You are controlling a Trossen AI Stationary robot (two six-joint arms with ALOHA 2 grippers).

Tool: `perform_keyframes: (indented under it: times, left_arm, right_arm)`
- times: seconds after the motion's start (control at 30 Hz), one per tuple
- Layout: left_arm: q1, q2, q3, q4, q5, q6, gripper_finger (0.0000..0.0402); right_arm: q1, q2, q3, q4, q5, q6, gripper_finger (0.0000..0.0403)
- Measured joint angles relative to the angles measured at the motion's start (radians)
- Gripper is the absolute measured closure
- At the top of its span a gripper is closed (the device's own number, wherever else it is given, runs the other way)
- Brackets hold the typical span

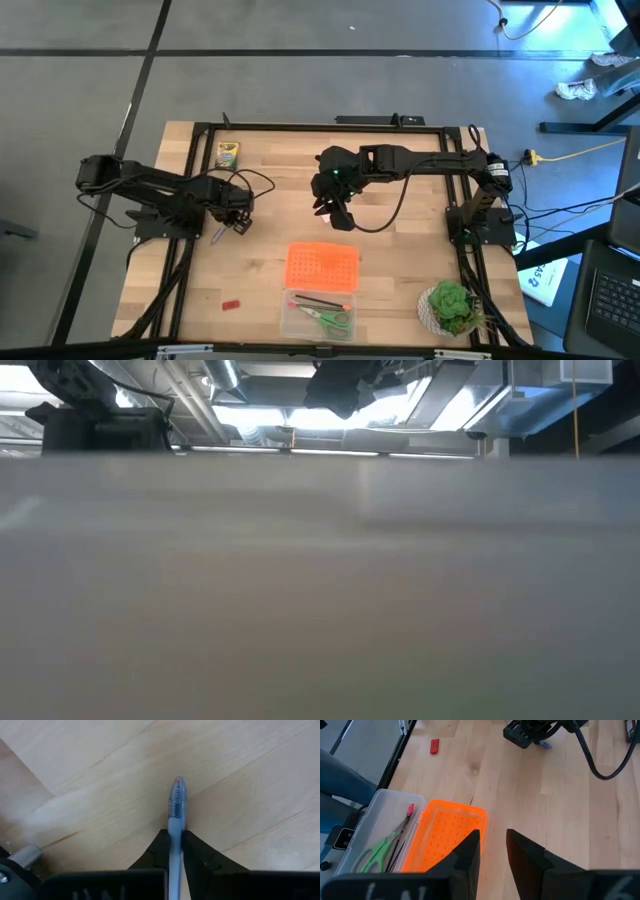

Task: Pack school essentials
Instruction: Put the blue pen into the orange supply box

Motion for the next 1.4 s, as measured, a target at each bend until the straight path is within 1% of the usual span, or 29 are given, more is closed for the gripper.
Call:
perform_keyframes:
  times: [0.2,0.27,0.5,0.57,0.7,0.83,0.97,1.13,1.27,1.4]
  left_arm:
    - [0.0,0.0,0.029,-0.014,0.003,0.027,0.0382]
    - [-0.002,0.0,0.052,-0.012,0.034,0.029,0.0383]
    - [-0.016,-0.002,0.14,-0.009,0.024,0.052,0.0382]
    - [-0.03,-0.002,0.171,-0.013,0.018,0.052,0.0383]
    - [-0.07,-0.003,0.254,-0.012,0.016,0.057,0.0381]
    - [-0.105,-0.004,0.341,-0.011,0.011,0.105,0.0381]
    - [-0.142,-0.005,0.417,-0.008,0.007,0.152,0.0382]
    - [-0.194,-0.005,0.462,0.006,-0.02,0.181,0.0378]
    - [-0.229,-0.005,0.48,0.039,-0.053,0.209,0.0378]
    - [-0.261,-0.005,0.481,0.142,-0.074,0.27,0.0377]
  right_arm:
    - [0.0,0.0,0.0,0.0,0.0,-0.001,0.0305]
    - [0.0,0.0,0.0,0.0,0.0,-0.001,0.0305]
    - [0.0,0.0,0.0,0.002,-0.004,0.0,0.0305]
    - [0.0,0.0,0.0,0.002,-0.035,0.002,0.0305]
    - [0.0,-0.001,0.0,0.0,-0.132,0.002,0.0305]
    - [0.0,-0.024,0.0,-0.003,-0.179,0.032,0.0305]
    - [0.0,-0.068,0.0,-0.038,-0.184,0.059,0.0305]
    - [0.012,-0.153,0.001,-0.061,-0.177,0.104,0.0305]
    - [0.04,-0.197,0.001,-0.07,-0.167,0.058,0.0305]
    - [0.068,-0.218,0.001,-0.096,-0.135,0.027,0.0305]
